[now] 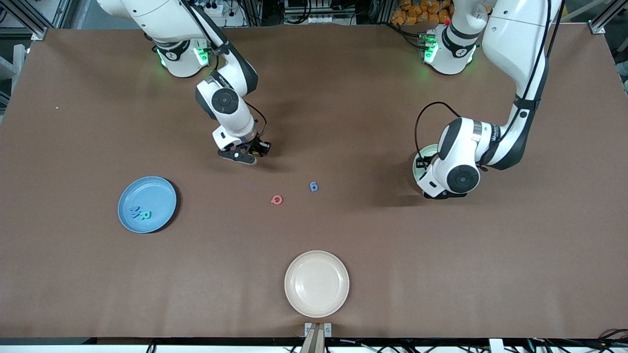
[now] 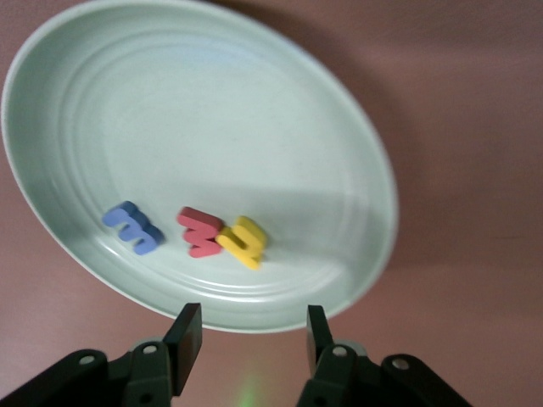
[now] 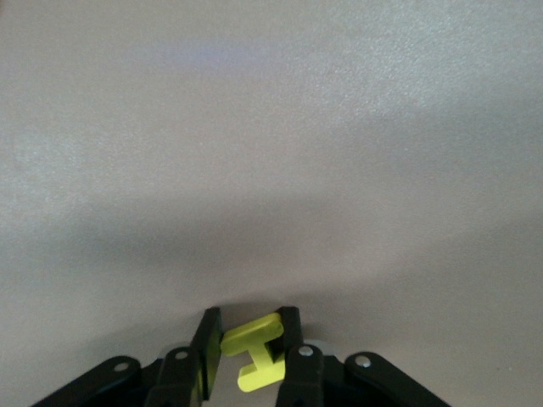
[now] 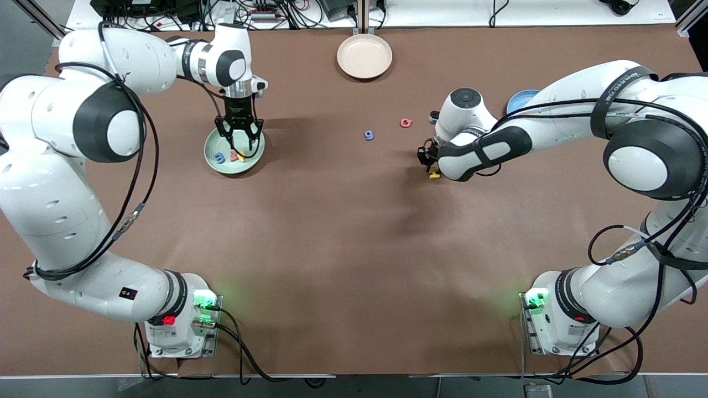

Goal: Sort uppercase to blue plate, lowercase to green plate

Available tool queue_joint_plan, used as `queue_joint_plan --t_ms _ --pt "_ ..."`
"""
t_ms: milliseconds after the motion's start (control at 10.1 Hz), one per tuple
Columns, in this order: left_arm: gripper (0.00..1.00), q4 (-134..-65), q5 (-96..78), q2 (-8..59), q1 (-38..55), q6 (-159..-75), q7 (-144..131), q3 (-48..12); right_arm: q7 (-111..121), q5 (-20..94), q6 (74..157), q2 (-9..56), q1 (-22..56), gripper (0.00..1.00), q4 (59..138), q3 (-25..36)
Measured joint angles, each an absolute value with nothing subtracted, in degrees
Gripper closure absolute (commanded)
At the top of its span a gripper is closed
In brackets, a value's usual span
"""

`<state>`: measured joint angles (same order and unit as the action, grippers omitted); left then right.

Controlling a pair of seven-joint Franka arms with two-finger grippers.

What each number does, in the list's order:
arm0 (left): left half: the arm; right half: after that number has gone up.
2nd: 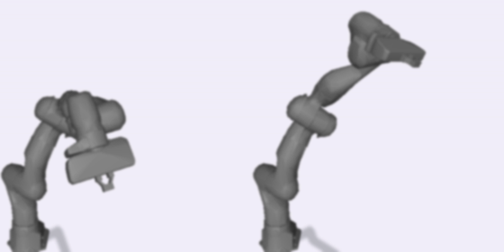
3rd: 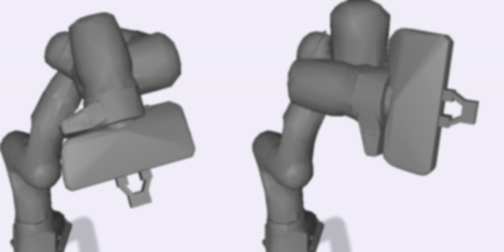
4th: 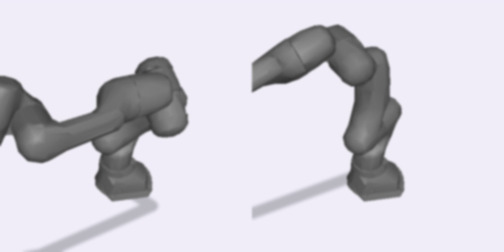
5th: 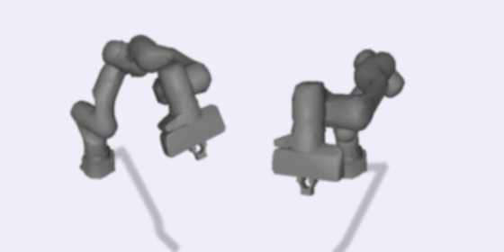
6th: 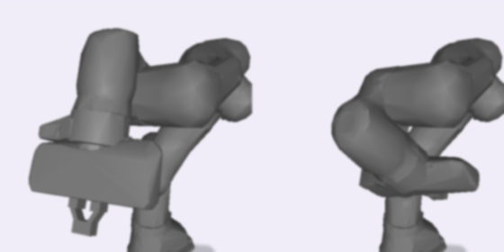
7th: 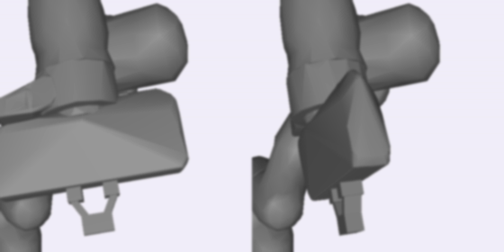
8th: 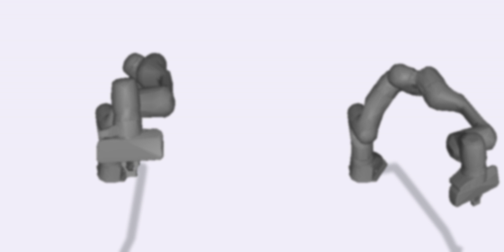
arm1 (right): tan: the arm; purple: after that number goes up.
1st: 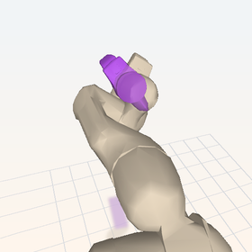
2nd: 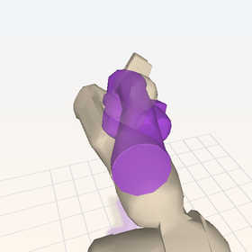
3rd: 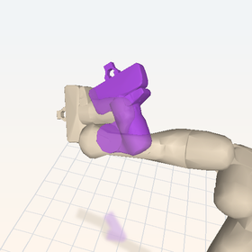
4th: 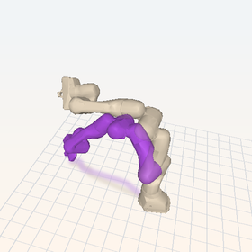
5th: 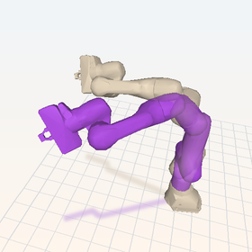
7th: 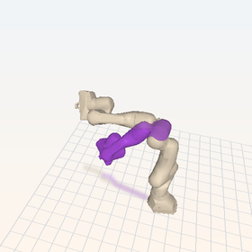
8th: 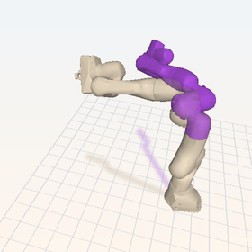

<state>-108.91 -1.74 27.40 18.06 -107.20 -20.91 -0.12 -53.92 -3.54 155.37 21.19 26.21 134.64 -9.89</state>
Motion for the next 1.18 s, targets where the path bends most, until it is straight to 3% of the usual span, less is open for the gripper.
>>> queue_joint_plan --t_ms 493,888,1184 --pt "0.42 -102.6 -5.7 27.5 19.1 -107.7 -30.2 -3.6 -53.7 -3.6 156.7 20.4 24.9 1.0 134.1 -9.9" --pt "0.42 -93.0 -5.7 33.6 23.8 -110.6 -39.8 -4.0 -44.5 -3.8 156.7 17.1 16.5 1.0 133.4 -9.5" --pt "0.42 -90.1 -5.7 35.8 26.4 -115.6 -44.3 -4.4 -31.3 -3.9 156.7 16.9 8.6 1.0 132.0 -8.2"
